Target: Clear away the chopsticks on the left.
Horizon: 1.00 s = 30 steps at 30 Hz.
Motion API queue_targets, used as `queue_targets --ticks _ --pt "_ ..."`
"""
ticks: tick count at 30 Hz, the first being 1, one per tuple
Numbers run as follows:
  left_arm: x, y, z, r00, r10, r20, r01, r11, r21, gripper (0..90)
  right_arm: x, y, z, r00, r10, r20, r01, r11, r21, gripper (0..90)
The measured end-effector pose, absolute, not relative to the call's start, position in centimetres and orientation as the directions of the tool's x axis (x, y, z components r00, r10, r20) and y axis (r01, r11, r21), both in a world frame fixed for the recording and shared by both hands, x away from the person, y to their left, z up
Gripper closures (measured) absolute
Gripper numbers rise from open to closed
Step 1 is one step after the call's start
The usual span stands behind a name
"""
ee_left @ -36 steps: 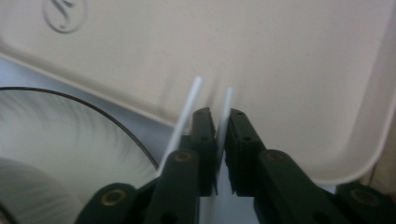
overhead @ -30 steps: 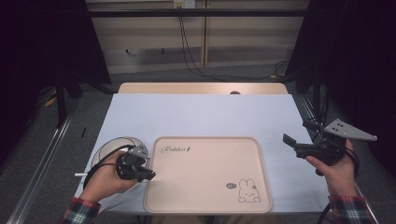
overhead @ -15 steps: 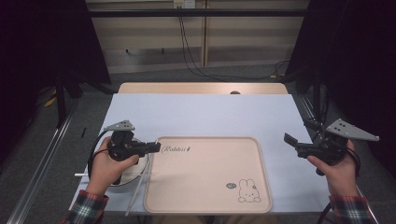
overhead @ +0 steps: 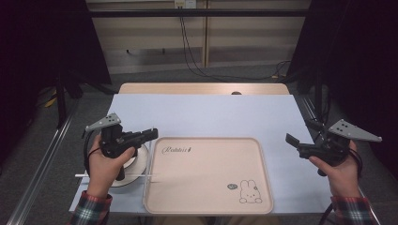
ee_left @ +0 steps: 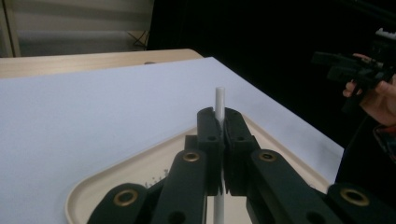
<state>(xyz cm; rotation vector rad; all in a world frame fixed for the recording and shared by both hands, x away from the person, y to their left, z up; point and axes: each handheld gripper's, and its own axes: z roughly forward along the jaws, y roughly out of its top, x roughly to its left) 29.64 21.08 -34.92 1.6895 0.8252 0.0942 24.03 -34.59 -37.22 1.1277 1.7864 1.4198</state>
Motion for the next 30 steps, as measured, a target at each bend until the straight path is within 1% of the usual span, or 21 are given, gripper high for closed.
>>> queue_targets --ticks 2,4,11,14,16,17,24,28,30 --pt "29.6 21.2 -34.5 0.749 0.550 -0.369 0.458 -0.028 0.889 87.7 24.1 -34.6 -37.2 -0.471 0.881 0.055 0.251 0.074 0.965 5.0" --pt "29.5 21.2 -34.0 0.745 0.557 -0.367 0.443 -0.001 0.897 87.8 24.0 -34.6 -37.2 -0.467 0.882 0.056 0.253 0.073 0.965 5.0" --pt "29.6 20.6 -32.9 0.745 0.558 -0.366 0.417 0.038 0.908 87.7 24.0 -34.6 -37.1 -0.471 0.881 0.048 0.253 0.083 0.964 4.6" --pt "29.7 20.0 -32.7 0.738 0.573 -0.357 0.415 0.031 0.909 87.7 24.1 -34.5 -37.2 -0.474 0.879 0.051 0.248 0.078 0.966 4.6" --pt "29.8 19.5 -32.8 0.723 0.585 -0.367 0.429 0.036 0.903 87.7 24.0 -34.6 -37.1 -0.472 0.880 0.050 0.250 0.079 0.965 4.6" --pt "30.0 19.4 -33.0 0.733 0.569 -0.372 0.431 0.033 0.902 87.7 24.0 -34.6 -37.1 -0.472 0.880 0.051 0.250 0.078 0.965 4.6" --pt "30.5 18.4 -34.1 0.702 0.588 -0.402 0.475 0.035 0.879 87.7 24.0 -34.7 -37.1 -0.468 0.882 0.051 0.247 0.075 0.966 4.6" --pt "30.6 17.8 -35.1 0.653 0.639 -0.405 0.509 0.025 0.860 87.7 24.0 -34.7 -37.1 -0.471 0.881 0.050 0.247 0.078 0.966 4.6" --pt "30.6 17.6 -35.5 0.639 0.651 -0.410 0.519 0.028 0.854 87.7 24.0 -34.8 -37.1 -0.471 0.881 0.050 0.252 0.080 0.964 4.6"
